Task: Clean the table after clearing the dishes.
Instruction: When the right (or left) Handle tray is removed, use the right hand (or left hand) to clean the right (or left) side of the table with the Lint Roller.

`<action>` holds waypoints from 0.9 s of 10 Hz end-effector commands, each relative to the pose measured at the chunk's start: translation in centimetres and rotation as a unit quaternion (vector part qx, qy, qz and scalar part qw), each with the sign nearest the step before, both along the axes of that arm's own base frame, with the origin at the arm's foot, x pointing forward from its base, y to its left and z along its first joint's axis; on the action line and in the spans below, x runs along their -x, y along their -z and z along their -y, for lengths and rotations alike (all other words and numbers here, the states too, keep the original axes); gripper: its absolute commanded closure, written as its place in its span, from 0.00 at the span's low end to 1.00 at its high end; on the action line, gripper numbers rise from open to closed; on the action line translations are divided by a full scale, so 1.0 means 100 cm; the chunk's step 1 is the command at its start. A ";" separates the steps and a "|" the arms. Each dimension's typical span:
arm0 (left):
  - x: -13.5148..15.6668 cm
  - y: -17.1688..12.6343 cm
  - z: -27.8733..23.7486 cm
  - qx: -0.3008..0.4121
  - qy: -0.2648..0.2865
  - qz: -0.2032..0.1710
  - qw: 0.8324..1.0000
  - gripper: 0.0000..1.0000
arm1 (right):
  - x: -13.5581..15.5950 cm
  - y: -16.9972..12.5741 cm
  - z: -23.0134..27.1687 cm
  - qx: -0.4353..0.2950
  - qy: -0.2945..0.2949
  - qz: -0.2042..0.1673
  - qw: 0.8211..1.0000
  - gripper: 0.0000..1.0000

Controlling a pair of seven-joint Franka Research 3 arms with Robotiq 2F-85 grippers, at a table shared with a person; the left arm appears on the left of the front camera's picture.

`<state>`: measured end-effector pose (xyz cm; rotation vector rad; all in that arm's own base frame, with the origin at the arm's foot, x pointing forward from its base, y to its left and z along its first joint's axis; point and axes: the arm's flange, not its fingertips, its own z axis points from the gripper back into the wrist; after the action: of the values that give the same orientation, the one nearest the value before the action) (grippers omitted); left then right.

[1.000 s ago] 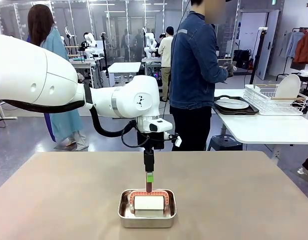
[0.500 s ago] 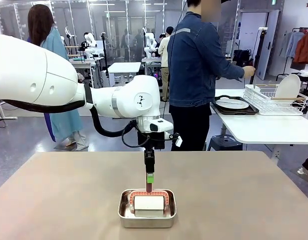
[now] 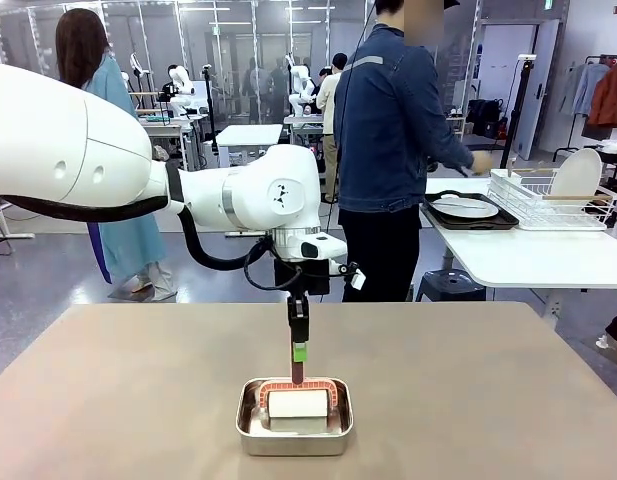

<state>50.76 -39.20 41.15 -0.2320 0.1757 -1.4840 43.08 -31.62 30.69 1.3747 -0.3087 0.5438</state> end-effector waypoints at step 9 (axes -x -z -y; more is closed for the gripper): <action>0.052 -0.077 -0.221 0.206 -0.528 -0.029 0.823 1.00 | 0.007 -0.002 -0.006 0.006 0.001 0.000 1.000 0.00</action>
<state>47.22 -16.38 50.95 -0.5804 -0.1556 -0.4858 43.03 -31.68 30.73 1.3739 -0.3099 0.5429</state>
